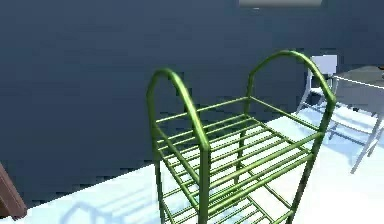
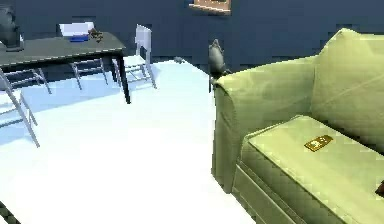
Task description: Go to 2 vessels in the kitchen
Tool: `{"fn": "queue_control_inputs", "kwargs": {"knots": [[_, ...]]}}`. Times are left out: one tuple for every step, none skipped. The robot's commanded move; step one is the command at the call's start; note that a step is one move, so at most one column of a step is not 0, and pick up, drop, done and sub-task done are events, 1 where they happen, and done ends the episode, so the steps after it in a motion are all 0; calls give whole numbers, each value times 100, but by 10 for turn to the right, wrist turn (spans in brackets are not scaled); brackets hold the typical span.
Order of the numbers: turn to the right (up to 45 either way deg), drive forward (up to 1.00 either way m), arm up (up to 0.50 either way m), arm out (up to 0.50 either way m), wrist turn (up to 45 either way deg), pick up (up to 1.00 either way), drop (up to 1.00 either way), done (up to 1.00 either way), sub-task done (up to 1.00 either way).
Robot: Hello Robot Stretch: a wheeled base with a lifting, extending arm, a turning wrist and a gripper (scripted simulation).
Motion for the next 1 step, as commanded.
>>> {"fn": "queue_control_inputs", "kwargs": {"knots": [[-450, 0, 0, 0, 0, 0, 0, 0, 0]]}}
